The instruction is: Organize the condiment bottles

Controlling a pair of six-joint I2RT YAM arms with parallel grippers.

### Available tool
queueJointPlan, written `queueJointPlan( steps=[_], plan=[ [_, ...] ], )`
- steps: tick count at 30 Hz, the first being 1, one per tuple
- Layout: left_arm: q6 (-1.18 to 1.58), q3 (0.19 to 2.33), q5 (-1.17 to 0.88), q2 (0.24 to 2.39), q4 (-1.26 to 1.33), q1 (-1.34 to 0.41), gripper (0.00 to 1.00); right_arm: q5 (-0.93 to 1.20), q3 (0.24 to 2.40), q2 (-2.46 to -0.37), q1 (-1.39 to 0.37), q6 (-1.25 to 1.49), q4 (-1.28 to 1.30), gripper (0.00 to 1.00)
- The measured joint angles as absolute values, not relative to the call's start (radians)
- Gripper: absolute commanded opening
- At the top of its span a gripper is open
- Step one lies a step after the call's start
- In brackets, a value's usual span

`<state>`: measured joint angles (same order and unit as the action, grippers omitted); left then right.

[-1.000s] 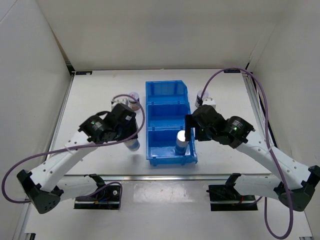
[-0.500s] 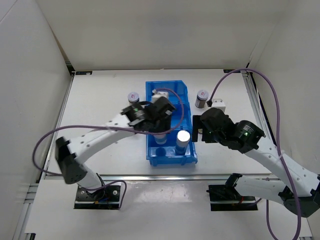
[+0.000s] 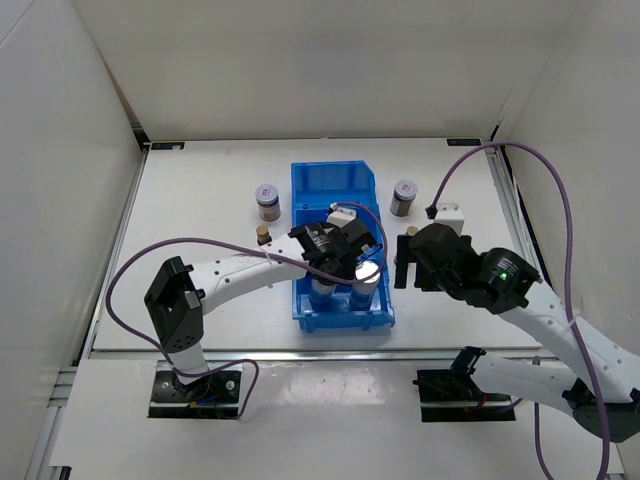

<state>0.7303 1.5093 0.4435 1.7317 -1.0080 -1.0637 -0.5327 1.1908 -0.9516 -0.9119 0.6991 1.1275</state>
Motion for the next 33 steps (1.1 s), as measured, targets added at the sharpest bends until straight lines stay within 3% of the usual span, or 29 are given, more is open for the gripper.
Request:
queueJointPlan(
  steps=[1,12,19,28,33],
  plan=[
    [0.731,1.502,0.450,1.732,-1.005,-1.064,1.00,-0.537,1.188,-0.961,-0.912,0.699,1.127,0.99],
    [0.743,1.478,0.482,1.690,-0.982,-1.064,1.00,-0.575,1.188,-1.091,-0.853,0.697,1.128,0.99],
    [0.702,1.503,0.495,1.470,-0.984,-1.028,1.00,-0.507,1.201,-1.178,-0.634,0.588,1.048,0.98],
    [0.628,1.438,0.562,1.232,-1.004,-0.835,1.00,-0.314,1.252,-1.457,-0.484,0.447,0.868,0.66],
    [0.594,1.299,0.560,1.158,-1.031,-0.684,1.00,-0.282,1.309,-1.571,-0.464,0.411,0.831,0.57]
  ],
)
